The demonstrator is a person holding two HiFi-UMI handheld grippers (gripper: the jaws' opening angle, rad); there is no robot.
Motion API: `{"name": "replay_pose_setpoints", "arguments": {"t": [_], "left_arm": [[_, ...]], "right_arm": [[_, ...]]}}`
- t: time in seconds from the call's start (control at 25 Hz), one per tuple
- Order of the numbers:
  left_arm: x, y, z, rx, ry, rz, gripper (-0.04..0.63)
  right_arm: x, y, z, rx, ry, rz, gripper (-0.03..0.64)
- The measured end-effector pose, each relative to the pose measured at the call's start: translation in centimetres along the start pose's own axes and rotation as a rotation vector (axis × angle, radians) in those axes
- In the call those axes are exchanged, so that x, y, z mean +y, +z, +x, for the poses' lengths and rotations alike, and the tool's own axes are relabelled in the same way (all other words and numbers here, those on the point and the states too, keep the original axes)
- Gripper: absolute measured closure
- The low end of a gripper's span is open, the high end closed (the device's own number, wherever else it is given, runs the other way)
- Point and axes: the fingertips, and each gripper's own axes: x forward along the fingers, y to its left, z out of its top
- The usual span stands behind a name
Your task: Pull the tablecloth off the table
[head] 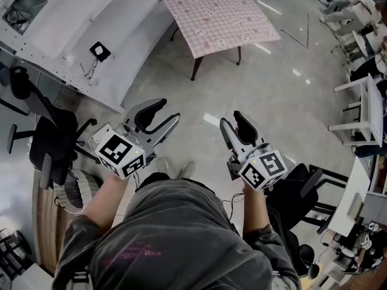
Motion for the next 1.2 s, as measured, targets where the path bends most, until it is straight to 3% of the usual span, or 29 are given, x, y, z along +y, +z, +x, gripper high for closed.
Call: {"name": "replay_pose_setpoints", "arguments": {"t": [0.6, 1.2], "left_arm": [[-3.8, -0.3, 2.5, -0.025, 0.078, 0.008, 0.399], [-1.1, 0.5, 5.6, -0.044, 0.096, 0.008, 0.422]], "right_arm": [[-3.9, 0.0, -3.9, 0.008, 0.051, 0.017, 0.444], [-7.5, 0.7, -1.8, 0.016, 0.045, 0.013, 0.443]]}}
